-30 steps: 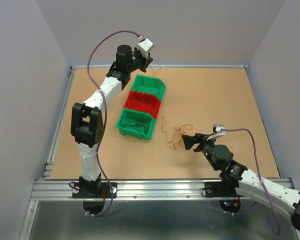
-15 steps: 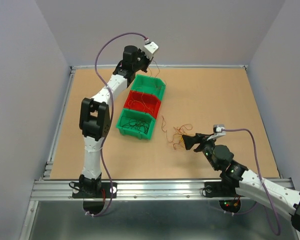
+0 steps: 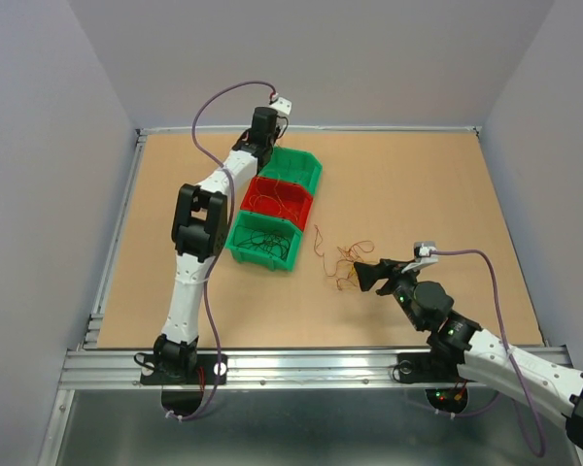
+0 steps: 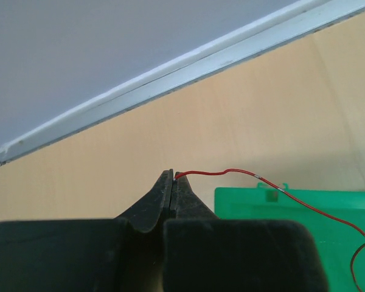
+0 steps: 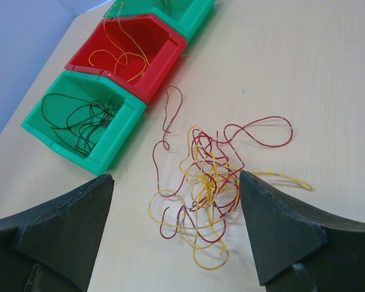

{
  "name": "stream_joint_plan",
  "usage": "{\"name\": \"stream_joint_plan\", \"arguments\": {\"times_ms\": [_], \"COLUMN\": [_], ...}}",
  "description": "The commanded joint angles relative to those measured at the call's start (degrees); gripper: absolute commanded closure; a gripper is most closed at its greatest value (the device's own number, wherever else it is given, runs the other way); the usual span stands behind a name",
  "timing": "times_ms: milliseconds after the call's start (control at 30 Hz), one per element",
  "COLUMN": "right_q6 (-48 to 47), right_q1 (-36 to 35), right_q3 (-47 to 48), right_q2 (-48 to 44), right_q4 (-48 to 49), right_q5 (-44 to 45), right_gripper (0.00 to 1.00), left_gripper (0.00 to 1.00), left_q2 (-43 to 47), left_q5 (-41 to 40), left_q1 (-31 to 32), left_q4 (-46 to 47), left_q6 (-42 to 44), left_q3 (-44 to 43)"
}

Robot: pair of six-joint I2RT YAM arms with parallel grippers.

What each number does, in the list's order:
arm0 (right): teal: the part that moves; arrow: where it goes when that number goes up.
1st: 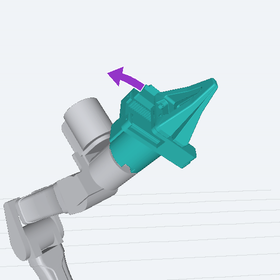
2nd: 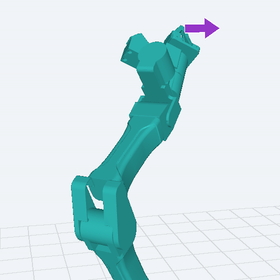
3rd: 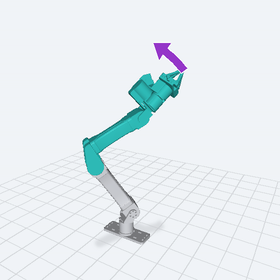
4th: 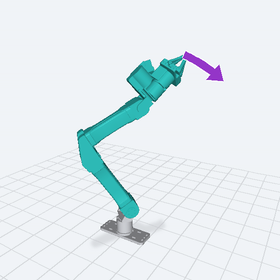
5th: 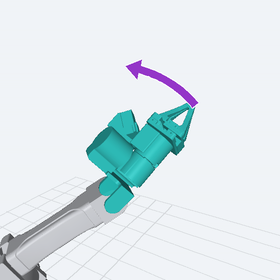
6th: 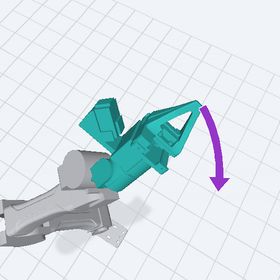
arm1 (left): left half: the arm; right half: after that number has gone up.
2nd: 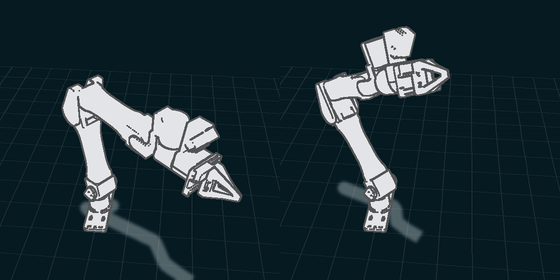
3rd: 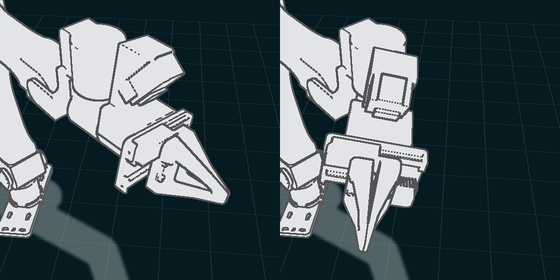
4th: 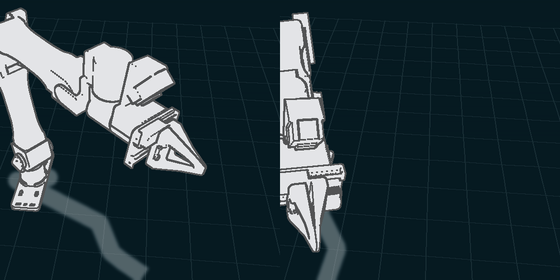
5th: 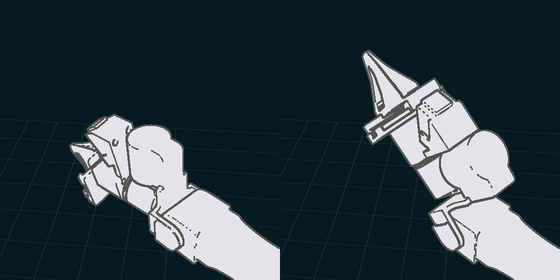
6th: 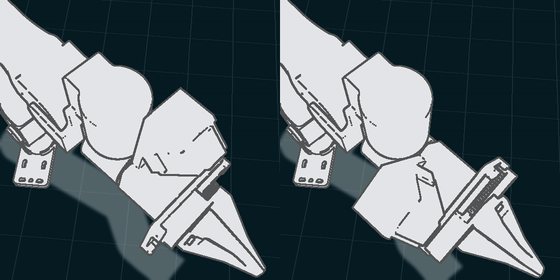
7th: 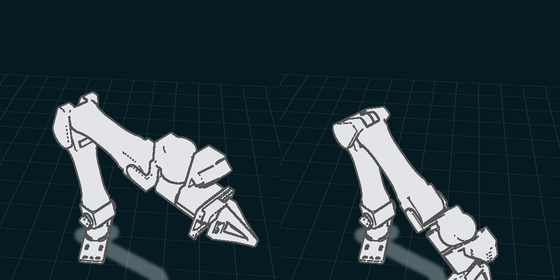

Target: Untangle the cables

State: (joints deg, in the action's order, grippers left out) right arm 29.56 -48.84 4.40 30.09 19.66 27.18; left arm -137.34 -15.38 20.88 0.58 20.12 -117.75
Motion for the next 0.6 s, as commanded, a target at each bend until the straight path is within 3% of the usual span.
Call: {"name": "stream_joint_plan", "arguments": {"times_ms": [0, 133, 333, 567], "right_q6": [-0.47, -0.47, -0.29, -0.47], "right_q1": [-0.47, -0.47, -0.47, -0.38], "right_q3": [0.96, 0.96, 0.78, 0.87], "right_q2": [0.24, 0.85, 1.55, 1.20], "right_q4": [1.17, 1.70, 2.22, 2.14], "right_q5": [0.51, 0.51, 0.42, 0.16], "right_gripper": [0.11, 0.11, 0.11, 0.11], "left_gripper": [1.00, 1.00, 1.00, 1.00], "left_q2": [6.20, 12.34, 18.15, 19.83], "left_q5": [-5.02, 0.69, 2.62, 10.71], "left_q1": [0.38, 1.09, 1.97, 2.23], "left_q4": [2.84, 6.97, 14.09, 13.49], "left_q6": [-0.70, 1.58, 4.92, 10.55], "left_q3": [3.04, 12.87, 22.29, 23.55]}}
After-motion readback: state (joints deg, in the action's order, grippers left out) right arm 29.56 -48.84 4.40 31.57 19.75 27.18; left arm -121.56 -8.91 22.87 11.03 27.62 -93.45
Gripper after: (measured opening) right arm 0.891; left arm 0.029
